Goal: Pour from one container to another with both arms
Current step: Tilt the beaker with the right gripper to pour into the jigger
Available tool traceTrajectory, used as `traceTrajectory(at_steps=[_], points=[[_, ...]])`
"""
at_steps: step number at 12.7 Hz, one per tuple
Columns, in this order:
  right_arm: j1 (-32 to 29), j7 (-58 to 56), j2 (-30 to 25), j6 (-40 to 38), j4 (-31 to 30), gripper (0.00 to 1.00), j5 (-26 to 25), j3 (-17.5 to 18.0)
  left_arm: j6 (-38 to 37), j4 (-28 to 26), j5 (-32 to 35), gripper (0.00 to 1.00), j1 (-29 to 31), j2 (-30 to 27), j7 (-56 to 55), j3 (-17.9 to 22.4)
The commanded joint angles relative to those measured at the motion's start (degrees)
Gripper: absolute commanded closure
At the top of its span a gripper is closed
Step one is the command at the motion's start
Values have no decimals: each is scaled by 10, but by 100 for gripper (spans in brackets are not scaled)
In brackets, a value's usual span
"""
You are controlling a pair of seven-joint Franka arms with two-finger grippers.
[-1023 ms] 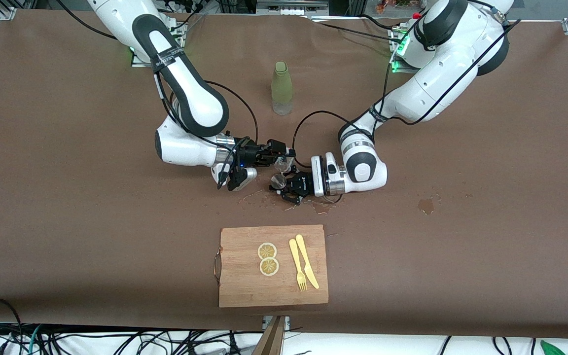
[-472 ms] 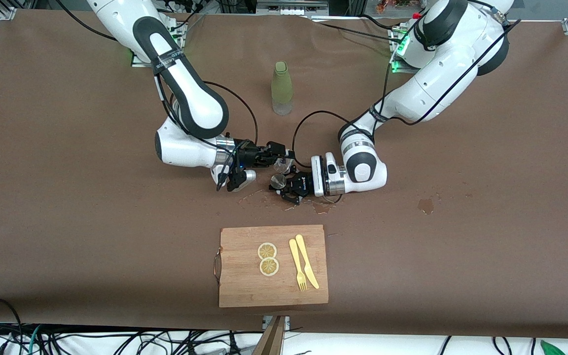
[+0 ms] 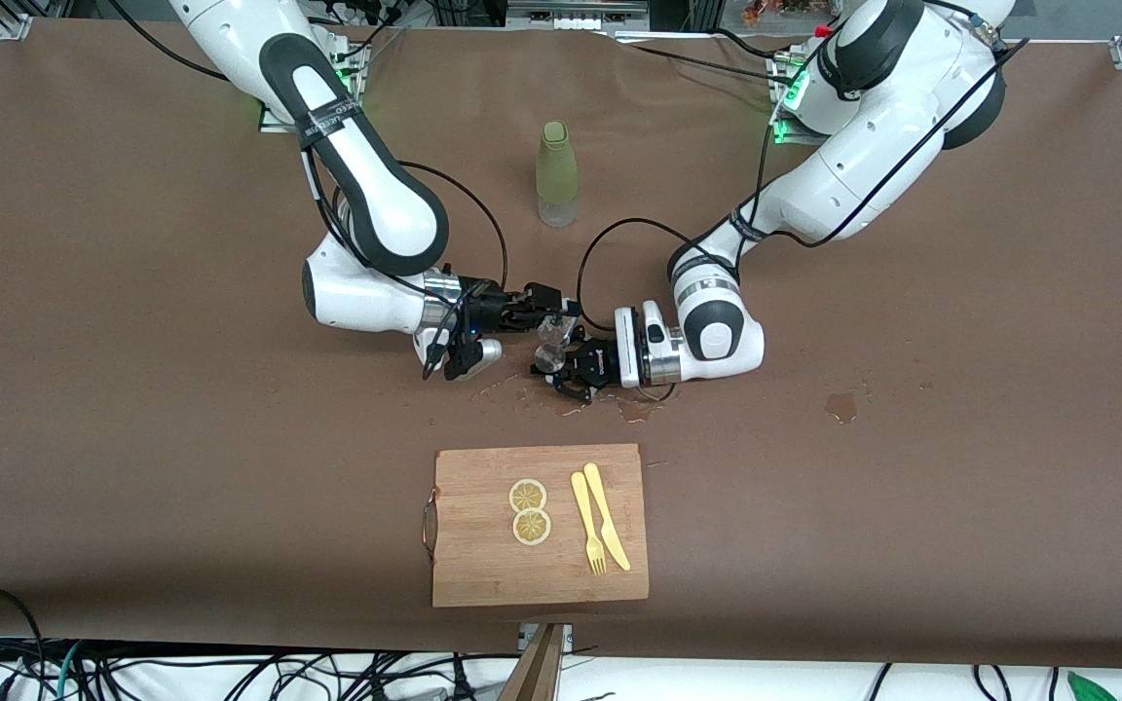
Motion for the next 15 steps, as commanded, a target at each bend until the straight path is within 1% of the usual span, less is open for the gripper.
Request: traceTrajectory(at_steps=[1,5,6,8,9,12,15], points=[[-1,10,3,3,13,86,9,1,-7,12,-22,100,-3,6,20,-1],[-2,15,3,3,19,87,0,-1,-7,12,-23,100,-3,4,17,0],[-2,14,3,3,19,87,-21,-2,-7,12,-24,100,-2,2,16,0],[-1,19,-4,3,20,86,-114,-2,-7,10,-28,100,1,0,16,0],[-1,20,-6,4,21,86,-144,-3,-7,10,-28,100,3,0,15,1],[-2,21,-25,3,18,86,-209,-6,-7,11,-34,100,3,-2,13,0],[-11,19,-37,-2,9,86,-305,-10,-8,8,-34,100,6,-15,-11,5]])
